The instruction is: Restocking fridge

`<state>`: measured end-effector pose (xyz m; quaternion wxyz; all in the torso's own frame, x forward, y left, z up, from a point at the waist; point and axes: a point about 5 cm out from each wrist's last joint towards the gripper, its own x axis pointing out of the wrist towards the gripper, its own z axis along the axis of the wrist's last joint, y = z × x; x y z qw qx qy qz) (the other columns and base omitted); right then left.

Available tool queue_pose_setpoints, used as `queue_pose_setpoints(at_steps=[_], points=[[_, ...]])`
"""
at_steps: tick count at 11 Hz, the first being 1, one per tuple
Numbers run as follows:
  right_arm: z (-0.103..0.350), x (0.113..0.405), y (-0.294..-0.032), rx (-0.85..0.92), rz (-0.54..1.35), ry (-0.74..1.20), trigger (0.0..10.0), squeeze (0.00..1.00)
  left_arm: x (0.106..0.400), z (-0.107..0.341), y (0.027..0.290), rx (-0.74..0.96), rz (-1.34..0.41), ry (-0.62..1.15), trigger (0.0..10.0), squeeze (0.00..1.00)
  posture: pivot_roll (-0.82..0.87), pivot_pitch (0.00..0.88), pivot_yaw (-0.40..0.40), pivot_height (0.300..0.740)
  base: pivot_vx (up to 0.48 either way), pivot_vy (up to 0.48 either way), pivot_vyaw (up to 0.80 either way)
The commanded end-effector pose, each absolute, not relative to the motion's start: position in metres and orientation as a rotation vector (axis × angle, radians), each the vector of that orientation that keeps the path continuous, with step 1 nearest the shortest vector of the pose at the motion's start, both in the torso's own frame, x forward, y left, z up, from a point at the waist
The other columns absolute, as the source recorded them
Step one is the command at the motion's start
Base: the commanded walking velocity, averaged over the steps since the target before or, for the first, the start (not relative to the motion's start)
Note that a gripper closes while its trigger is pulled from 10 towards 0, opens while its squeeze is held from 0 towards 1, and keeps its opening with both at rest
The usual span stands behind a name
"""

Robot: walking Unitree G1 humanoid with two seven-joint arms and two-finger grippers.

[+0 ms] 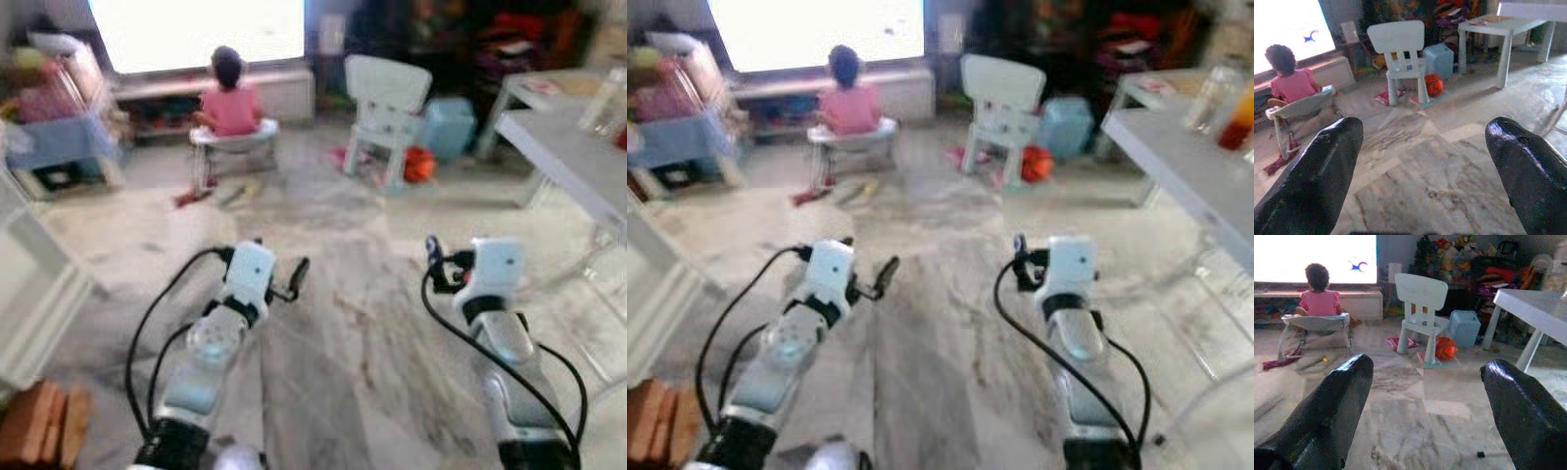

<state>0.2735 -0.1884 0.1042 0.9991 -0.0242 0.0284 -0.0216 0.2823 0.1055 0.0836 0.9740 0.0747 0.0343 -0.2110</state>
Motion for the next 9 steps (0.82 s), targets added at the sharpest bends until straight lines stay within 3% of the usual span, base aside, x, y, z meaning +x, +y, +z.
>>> queue_pose_setpoints(at_steps=[1, 2, 9], points=[[0.1090, 0.2765, -0.1843, -0.042, -0.032, 0.038, 10.0, 0.00, 0.2849, 0.0877, 0.1089, 0.154, -0.419, 0.059, 10.0, 0.00, -0.02, 0.002, 0.006, 0.740, 0.480, 0.000, 0.00], [0.1094, 0.2764, -0.1858, -0.043, -0.039, 0.037, 10.0, 0.00, 0.2852, 0.0876, 0.1090, 0.159, -0.418, 0.059, 10.0, 0.00, -0.02, 0.002, 0.007, 0.740, 0.480, 0.000, 0.00], [0.1130, 0.2786, -0.1853, -0.063, -0.046, 0.018, 10.0, 0.00, 0.2869, 0.0859, 0.1058, 0.163, -0.420, 0.068, 10.0, 0.00, -0.03, 0.005, 0.013, 0.740, 0.476, 0.000, -0.80]])
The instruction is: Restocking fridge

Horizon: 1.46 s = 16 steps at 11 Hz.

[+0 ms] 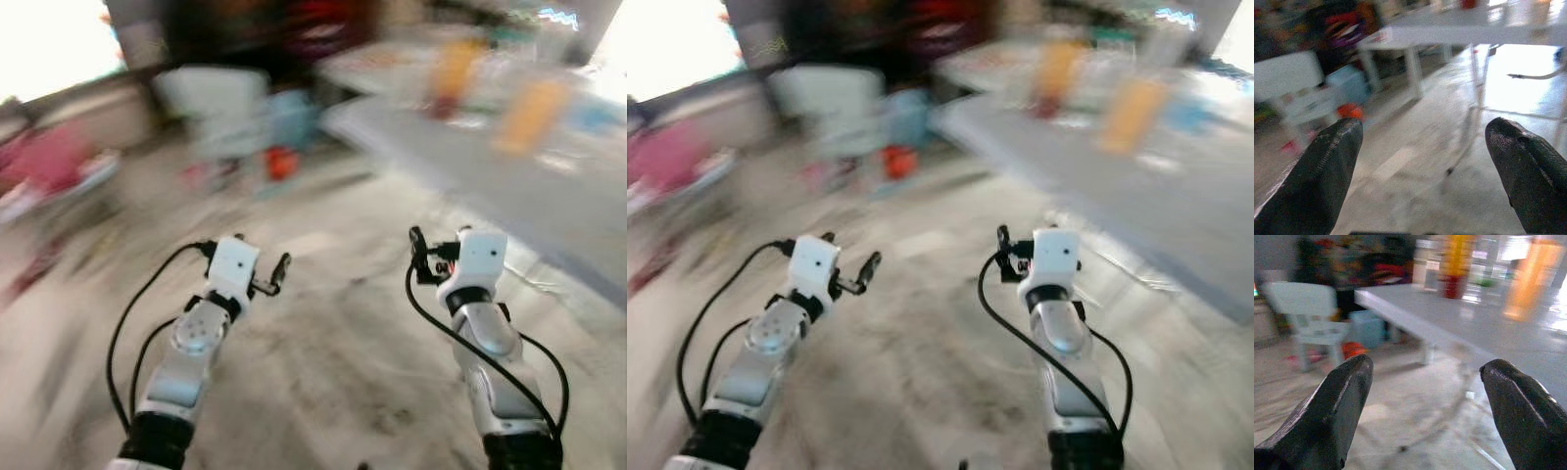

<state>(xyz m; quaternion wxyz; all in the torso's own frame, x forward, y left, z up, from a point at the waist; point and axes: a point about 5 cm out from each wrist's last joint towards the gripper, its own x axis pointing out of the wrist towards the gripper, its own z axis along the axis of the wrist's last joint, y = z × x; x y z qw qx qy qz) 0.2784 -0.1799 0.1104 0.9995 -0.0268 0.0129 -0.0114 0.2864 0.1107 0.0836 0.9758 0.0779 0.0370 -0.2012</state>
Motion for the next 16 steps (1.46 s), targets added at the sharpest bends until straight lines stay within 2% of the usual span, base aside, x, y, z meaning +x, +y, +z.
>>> queue_pose_setpoints(at_steps=[1, 5, 13, 16], points=[[0.113, 0.279, -0.185, -0.063, -0.045, 0.016, 10.0, 0.00, 0.288, 0.086, 0.105, 0.164, -0.420, 0.066, 10.0, 0.00, -0.03, 0.004, 0.013, 0.740, 0.454, 0.000, -0.80], [0.122, 0.286, -0.186, -0.067, -0.047, -0.028, 10.0, 0.00, 0.289, 0.087, 0.104, 0.162, -0.409, 0.058, 10.0, 0.00, -0.03, 0.000, 0.013, 0.740, 0.450, 0.000, -0.74], [0.140, 0.298, -0.190, -0.128, -0.056, -0.119, 10.0, 0.00, 0.289, 0.088, 0.101, 0.165, -0.421, 0.041, 10.0, 0.00, -0.03, 0.000, 0.012, 0.740, 0.353, 0.324, 0.00], [0.161, 0.309, -0.196, -0.186, -0.140, -0.199, 10.0, 0.00, 0.289, 0.090, 0.099, 0.158, -0.424, 0.019, 10.0, 0.00, -0.03, 0.000, 0.008, 0.740, 0.124, 0.000, 0.00]])
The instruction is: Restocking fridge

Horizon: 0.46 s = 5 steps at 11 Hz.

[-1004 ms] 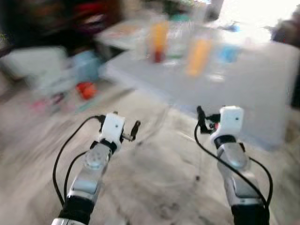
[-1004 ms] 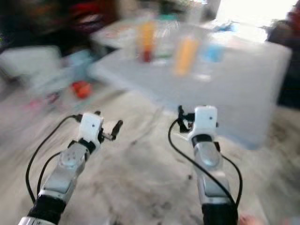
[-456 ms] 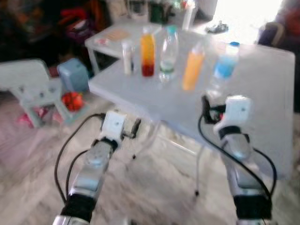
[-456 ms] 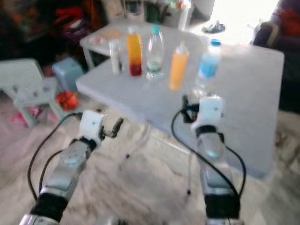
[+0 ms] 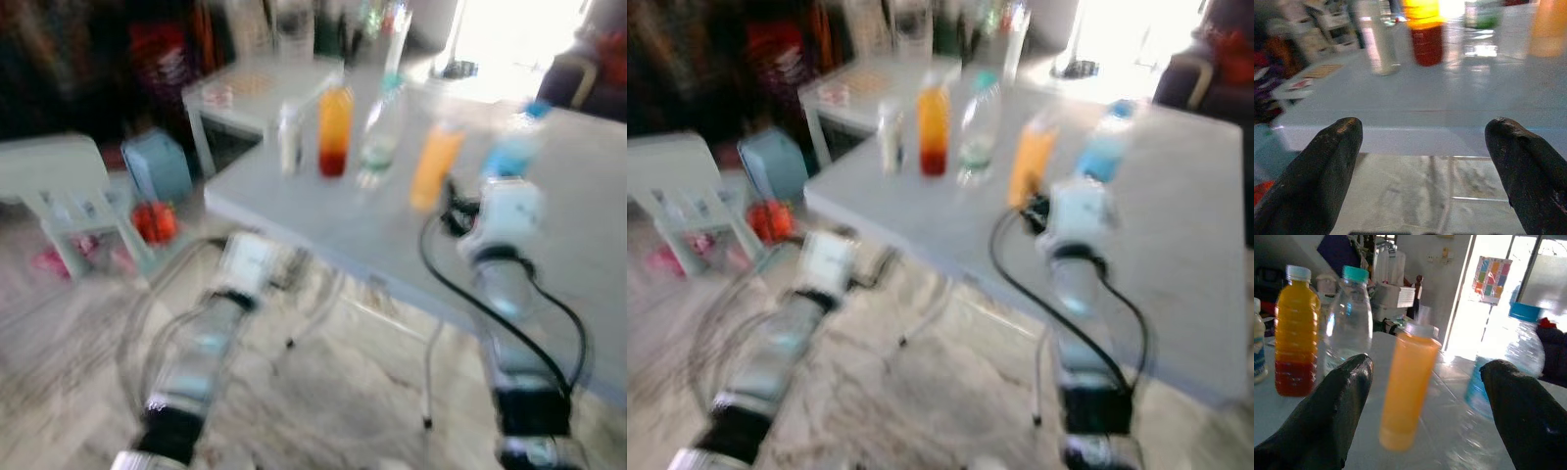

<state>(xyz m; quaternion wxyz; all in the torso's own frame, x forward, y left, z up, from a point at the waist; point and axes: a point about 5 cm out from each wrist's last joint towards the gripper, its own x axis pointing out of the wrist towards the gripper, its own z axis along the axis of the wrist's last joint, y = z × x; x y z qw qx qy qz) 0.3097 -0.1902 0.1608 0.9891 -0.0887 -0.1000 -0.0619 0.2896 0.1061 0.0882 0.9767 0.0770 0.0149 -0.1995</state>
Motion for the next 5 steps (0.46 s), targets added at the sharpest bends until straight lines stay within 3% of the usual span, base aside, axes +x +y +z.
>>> queue_pose_setpoints(at_steps=[1, 4, 5], points=[[0.1628, 0.3104, -0.2000, -0.165, -0.176, -0.199, 10.0, 0.00, 0.2887, 0.0901, 0.0992, 0.154, -0.423, 0.017, 10.0, 0.00, -0.03, 0.000, 0.007, 0.740, 0.000, 0.000, 0.00], [0.1617, 0.3113, -0.2027, -0.172, -0.204, -0.194, 10.0, 0.00, 0.2877, 0.0905, 0.0987, 0.111, -0.449, 0.026, 10.0, 0.00, -0.03, 0.000, 0.006, 0.740, 0.000, 0.000, -0.80], [0.1625, 0.3101, -0.2026, -0.193, -0.202, -0.202, 10.0, 0.00, 0.2875, 0.0921, 0.0991, 0.116, -0.452, 0.013, 10.0, 0.00, -0.03, 0.000, 0.006, 0.740, 0.296, 0.000, -0.80]])
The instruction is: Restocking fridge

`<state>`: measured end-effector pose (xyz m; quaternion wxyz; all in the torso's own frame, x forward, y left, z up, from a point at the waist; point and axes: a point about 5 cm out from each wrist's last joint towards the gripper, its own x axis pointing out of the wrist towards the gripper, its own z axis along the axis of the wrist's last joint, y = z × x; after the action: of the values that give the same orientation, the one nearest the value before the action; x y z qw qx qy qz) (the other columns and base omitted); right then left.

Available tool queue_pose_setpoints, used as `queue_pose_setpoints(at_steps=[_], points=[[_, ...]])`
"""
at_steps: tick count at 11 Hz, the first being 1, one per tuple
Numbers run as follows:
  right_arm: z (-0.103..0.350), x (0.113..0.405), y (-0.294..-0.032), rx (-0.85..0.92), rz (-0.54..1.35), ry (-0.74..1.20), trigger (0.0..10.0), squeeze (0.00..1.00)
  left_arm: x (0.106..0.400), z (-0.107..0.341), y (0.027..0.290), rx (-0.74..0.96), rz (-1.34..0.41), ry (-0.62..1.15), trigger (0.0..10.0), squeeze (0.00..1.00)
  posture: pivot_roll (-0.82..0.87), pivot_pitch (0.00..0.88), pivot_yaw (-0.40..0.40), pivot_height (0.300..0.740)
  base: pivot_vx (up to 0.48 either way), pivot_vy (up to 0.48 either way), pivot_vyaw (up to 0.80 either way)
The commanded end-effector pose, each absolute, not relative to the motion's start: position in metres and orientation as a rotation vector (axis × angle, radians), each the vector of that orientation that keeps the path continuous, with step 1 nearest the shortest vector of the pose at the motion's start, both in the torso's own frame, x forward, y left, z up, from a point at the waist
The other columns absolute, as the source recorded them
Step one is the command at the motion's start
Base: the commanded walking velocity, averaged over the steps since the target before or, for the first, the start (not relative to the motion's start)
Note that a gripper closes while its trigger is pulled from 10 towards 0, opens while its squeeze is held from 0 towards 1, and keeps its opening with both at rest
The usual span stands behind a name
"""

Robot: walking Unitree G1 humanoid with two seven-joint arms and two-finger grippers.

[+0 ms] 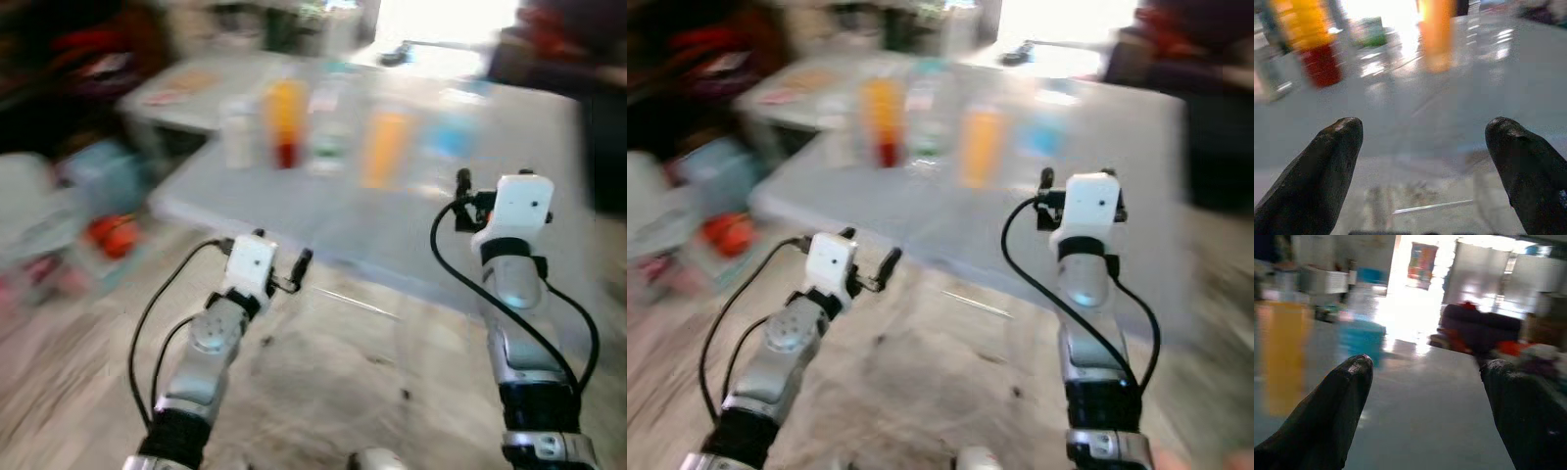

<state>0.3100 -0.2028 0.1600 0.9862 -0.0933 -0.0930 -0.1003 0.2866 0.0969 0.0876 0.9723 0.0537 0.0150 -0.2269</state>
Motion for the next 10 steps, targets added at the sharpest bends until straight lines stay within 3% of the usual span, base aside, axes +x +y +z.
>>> queue_pose_setpoints(at_steps=[1, 4, 6, 8, 10], points=[[0.162, 0.308, -0.204, -0.181, -0.209, -0.201, 10.0, 0.00, 0.287, 0.092, 0.099, 0.121, -0.451, 0.014, 10.0, 0.00, -0.02, 0.000, 0.006, 0.740, 0.304, 0.000, 0.00], [0.145, 0.280, -0.192, -0.101, -0.164, -0.152, 10.0, 0.00, 0.286, 0.093, 0.112, 0.148, -0.373, -0.004, 10.0, 0.00, -0.03, 0.000, 0.017, 0.740, 0.000, 0.000, 0.00], [0.131, 0.265, -0.180, -0.064, -0.129, -0.115, 10.0, 0.00, 0.286, 0.099, 0.136, 0.191, -0.172, -0.022, 10.0, 0.00, 0.00, 0.000, 0.036, 0.740, 0.000, 0.000, 0.00], [0.138, 0.271, -0.173, -0.032, -0.102, -0.126, 10.0, 0.00, 0.295, 0.127, 0.169, 0.197, 0.022, -0.087, 10.0, 0.00, 0.03, 0.000, 0.029, 0.740, 0.000, 0.000, 0.00], [0.137, 0.265, -0.181, -0.050, -0.111, -0.109, 10.0, 0.00, 0.291, 0.109, 0.173, 0.125, 0.018, -0.010, 10.0, 0.00, -0.02, 0.000, 0.051, 0.740, 0.000, 0.000, 0.00]])
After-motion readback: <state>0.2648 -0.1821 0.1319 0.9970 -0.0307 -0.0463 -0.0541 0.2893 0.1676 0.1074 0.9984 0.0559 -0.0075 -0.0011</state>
